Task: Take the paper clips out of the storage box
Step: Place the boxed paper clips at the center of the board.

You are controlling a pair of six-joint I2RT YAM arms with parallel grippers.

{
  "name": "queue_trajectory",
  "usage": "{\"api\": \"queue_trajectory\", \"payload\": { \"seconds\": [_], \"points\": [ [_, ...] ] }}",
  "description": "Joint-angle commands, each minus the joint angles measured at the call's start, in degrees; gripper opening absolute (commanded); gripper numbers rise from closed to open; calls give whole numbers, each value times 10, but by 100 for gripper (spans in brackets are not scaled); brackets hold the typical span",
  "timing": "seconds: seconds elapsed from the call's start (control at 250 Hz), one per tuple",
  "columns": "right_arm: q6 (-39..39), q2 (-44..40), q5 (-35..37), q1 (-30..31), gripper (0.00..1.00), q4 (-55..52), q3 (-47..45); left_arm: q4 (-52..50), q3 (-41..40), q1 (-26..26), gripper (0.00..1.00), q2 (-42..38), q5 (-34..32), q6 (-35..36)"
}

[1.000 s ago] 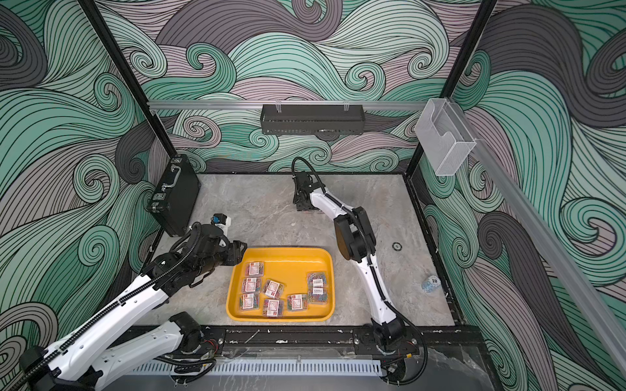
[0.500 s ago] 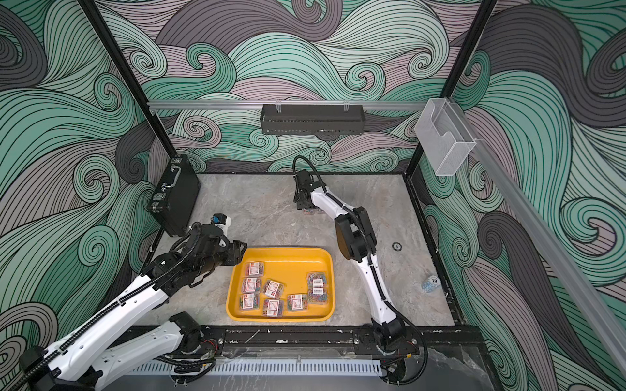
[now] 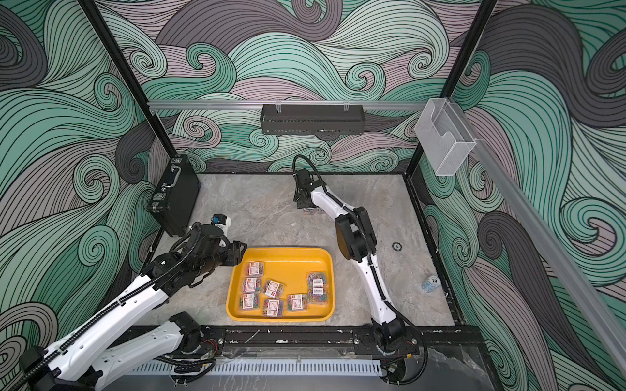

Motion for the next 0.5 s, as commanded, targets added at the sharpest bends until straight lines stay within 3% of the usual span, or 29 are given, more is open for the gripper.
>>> {"api": "queue_trajectory", "payload": {
  "seconds": [0.0,0.499],
  "points": [
    [-12,15,22,-1,61,-21,14,-20,6,3,60,-8,-4,6],
    [-24,34,31,5,61,-35,32,-18,8,3,60,-2,-5,9]
  ]
}}
